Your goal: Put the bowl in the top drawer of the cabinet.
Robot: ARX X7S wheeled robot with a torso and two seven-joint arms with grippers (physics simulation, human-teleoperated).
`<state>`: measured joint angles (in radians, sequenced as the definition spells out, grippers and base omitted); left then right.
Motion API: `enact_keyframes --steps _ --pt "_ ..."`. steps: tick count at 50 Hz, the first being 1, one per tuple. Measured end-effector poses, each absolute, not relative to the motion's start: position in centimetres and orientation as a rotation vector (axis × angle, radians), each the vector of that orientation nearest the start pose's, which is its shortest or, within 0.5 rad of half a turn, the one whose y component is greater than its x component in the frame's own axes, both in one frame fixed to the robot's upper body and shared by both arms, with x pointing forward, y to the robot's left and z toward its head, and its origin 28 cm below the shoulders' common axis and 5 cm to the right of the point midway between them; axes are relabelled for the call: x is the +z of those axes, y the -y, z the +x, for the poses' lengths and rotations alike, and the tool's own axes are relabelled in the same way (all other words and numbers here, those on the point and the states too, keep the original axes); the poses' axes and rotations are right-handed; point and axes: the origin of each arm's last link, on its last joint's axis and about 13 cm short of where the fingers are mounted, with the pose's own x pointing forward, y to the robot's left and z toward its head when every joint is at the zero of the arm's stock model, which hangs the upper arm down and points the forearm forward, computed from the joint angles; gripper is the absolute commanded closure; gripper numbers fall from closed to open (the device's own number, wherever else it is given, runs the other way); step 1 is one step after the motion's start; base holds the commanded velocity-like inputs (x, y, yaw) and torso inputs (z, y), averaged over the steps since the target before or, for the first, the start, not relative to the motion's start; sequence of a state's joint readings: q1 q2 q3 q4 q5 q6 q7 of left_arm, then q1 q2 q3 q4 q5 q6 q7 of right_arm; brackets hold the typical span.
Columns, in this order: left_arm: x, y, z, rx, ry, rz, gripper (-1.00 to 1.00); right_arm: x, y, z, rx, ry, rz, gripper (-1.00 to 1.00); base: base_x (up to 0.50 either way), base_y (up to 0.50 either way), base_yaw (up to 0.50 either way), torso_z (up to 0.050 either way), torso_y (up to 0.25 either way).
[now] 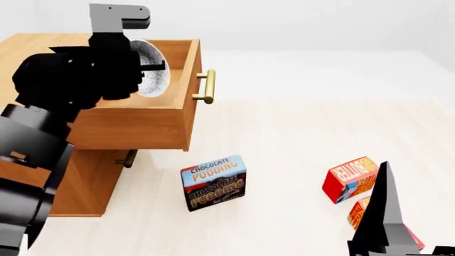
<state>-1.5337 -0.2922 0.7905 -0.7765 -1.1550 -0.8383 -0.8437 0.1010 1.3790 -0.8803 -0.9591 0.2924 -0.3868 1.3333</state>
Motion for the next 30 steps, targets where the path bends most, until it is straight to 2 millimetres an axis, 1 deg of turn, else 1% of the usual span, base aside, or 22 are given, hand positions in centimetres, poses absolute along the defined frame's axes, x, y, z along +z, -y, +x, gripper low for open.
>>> enact_keyframes --steps 10,30 --pt "28.3 -21.2 39.8 0.381 -0.416 0.070 1.00 17.8 13.7 9.6 -0.015 0.505 -0.023 -1.00 0.00 0.00 0.00 0.000 0.000" --pt "27.6 -21.5 40.0 0.387 -0.448 0.078 1.00 17.9 13.7 9.6 -0.011 0.505 -0.026 -1.00 0.00 0.00 0.00 0.000 0.001"
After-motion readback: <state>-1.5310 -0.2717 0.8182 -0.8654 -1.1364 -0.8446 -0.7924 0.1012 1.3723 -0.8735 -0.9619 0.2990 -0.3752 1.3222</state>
